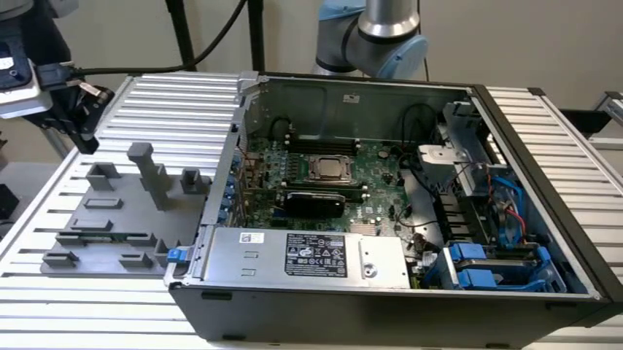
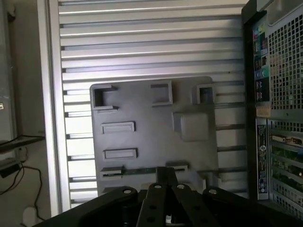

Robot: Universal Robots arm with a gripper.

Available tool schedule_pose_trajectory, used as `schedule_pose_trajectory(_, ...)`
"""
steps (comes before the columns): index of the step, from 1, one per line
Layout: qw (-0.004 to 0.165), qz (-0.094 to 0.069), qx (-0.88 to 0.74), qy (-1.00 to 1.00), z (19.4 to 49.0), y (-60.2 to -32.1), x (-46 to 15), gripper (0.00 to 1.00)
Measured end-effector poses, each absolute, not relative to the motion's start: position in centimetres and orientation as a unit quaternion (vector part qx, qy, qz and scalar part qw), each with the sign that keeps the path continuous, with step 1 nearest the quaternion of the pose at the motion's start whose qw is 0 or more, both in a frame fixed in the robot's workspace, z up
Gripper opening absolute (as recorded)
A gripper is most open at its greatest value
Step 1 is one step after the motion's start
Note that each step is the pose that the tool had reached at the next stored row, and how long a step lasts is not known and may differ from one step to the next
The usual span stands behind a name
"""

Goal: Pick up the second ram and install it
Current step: 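Reach for the second ram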

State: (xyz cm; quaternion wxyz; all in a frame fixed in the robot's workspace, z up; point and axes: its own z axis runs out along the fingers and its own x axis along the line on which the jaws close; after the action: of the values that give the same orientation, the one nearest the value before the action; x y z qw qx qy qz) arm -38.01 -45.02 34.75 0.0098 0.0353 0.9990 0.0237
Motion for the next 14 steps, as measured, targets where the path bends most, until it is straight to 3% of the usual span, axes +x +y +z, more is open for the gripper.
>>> schedule_pose_trajectory(14, -0.004, 0.023, 0.034, 0.999, 33.5, -47.2, -38.6, 0.00)
